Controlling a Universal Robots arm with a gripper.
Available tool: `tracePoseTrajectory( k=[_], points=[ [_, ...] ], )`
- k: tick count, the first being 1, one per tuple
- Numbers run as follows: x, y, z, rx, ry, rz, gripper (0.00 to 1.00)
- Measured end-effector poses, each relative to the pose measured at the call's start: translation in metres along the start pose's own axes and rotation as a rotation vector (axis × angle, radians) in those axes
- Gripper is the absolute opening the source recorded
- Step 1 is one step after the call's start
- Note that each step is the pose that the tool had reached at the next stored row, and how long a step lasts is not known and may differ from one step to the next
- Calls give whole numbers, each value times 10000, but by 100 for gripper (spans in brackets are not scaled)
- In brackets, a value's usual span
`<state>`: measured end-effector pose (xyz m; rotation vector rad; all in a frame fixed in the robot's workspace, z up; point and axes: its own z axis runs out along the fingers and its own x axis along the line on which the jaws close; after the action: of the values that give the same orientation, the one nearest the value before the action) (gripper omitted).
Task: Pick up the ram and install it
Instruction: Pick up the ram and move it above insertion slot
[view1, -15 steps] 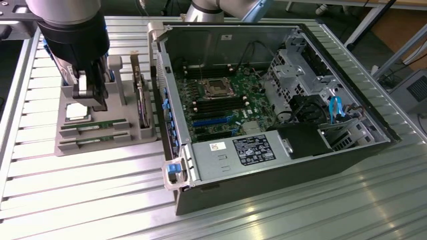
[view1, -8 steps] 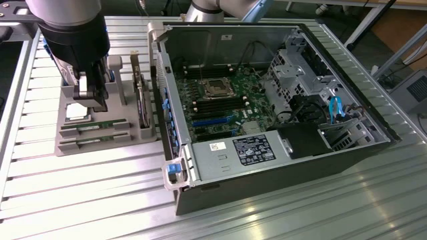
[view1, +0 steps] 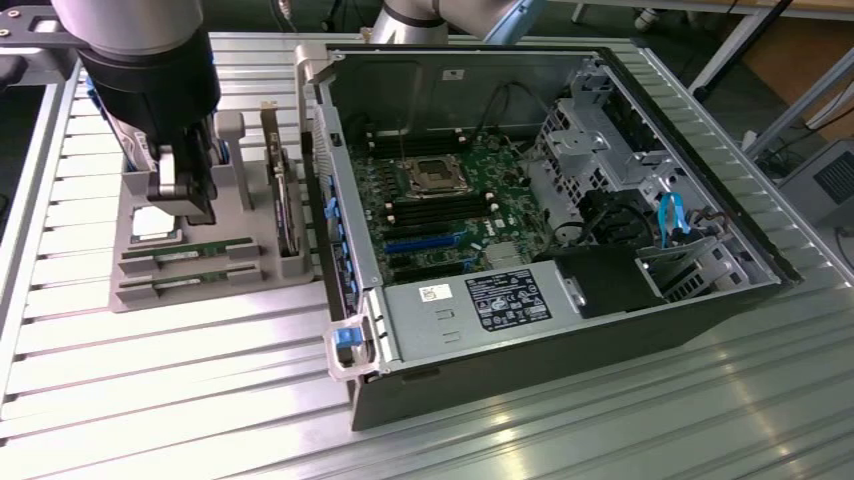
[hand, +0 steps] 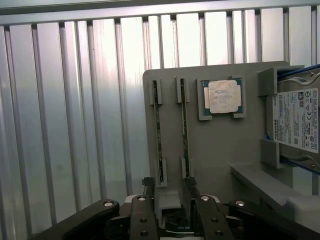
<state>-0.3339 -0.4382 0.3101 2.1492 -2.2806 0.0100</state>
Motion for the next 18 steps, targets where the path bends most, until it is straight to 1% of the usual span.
tracePoseTrajectory(
  k=[18],
  points=[
    [-1, 0, 70, 0, 0, 0, 36]
  ],
)
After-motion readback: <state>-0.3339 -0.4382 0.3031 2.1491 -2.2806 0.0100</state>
